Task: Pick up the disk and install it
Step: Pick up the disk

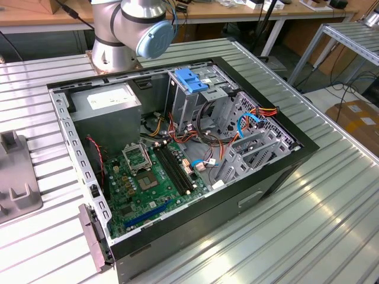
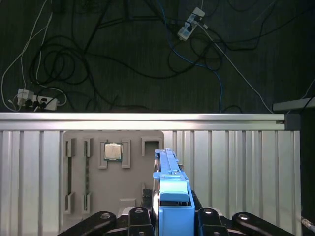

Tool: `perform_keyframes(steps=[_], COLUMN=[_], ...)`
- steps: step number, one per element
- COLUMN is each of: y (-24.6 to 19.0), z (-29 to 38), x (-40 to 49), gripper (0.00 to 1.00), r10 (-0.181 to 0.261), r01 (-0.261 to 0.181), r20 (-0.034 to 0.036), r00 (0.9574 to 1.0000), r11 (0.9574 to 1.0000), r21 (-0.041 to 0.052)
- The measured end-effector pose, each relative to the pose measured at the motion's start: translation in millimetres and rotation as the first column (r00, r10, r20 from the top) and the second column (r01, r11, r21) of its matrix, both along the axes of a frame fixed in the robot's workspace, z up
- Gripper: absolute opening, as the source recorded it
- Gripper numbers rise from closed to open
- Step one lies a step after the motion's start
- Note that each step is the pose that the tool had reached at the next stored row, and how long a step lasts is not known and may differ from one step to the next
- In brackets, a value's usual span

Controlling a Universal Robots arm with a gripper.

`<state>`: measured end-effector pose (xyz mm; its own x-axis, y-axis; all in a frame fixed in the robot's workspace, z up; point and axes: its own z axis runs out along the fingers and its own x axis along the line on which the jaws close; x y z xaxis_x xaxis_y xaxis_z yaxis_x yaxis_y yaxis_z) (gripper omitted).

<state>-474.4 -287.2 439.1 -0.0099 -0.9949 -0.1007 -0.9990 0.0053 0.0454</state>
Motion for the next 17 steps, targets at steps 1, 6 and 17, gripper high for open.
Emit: perform_keyframes(steps=[1,6,17], y=[0.0,0.0,0.0], z=[0.5,2.0,5.5], x=[0.0,0.0,0.0], gripper=[0.37,0.37,0.37], r10=[0.0,0.0,0.0], r01=[0.0,0.0,0.0], r20=[-0.0001,0.0,-0.0001], r00=[1.0,1.0,1.0], r11=[1.0,1.0,1.0], r21=[0.0,0.0,-0.0001])
